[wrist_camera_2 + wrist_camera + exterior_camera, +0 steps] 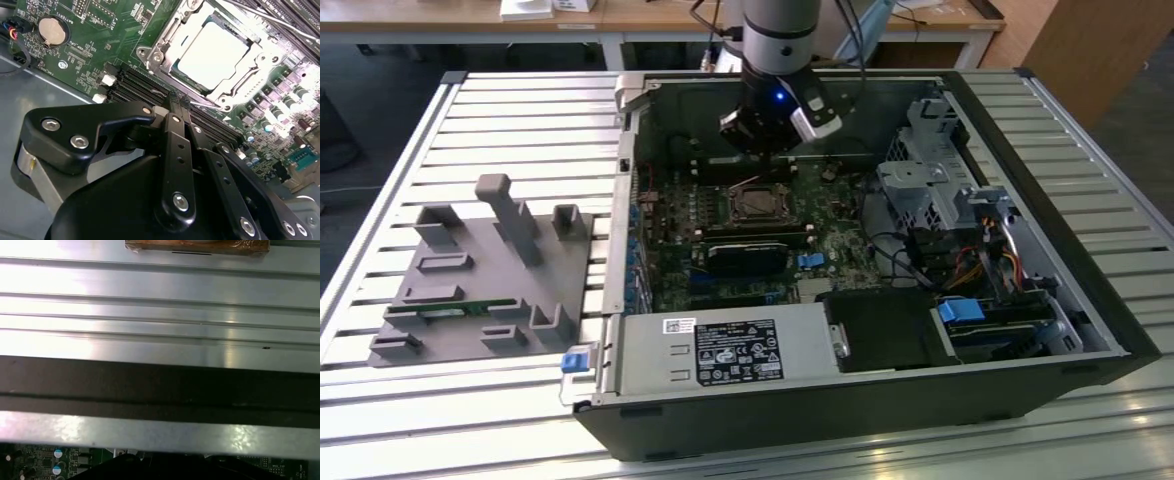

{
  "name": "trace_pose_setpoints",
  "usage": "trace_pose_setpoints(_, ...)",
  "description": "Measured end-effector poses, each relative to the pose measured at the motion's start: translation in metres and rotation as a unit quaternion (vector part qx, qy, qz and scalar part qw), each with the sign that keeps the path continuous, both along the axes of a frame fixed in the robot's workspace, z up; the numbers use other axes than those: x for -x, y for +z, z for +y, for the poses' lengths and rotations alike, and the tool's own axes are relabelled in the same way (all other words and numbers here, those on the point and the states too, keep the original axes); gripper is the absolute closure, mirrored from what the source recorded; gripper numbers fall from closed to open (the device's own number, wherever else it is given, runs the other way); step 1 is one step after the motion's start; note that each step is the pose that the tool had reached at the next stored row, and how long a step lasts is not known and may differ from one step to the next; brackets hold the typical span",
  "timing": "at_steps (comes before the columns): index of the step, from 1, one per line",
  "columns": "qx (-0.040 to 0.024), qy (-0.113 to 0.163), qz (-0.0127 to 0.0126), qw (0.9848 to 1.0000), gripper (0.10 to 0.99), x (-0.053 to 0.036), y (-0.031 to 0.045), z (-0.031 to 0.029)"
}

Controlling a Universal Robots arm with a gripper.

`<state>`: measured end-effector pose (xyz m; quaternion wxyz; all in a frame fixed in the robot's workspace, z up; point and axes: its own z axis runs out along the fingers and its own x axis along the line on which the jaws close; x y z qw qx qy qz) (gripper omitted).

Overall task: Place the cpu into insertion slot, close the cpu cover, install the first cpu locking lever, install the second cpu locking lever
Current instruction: 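Install the first cpu locking lever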

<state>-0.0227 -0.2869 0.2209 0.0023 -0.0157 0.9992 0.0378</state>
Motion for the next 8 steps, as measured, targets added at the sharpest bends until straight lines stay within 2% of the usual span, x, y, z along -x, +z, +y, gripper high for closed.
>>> trace_pose_setpoints(8,0.0,-0.001,0.0002,1.0,0.969,-0.0038,-0.0054,0.0)
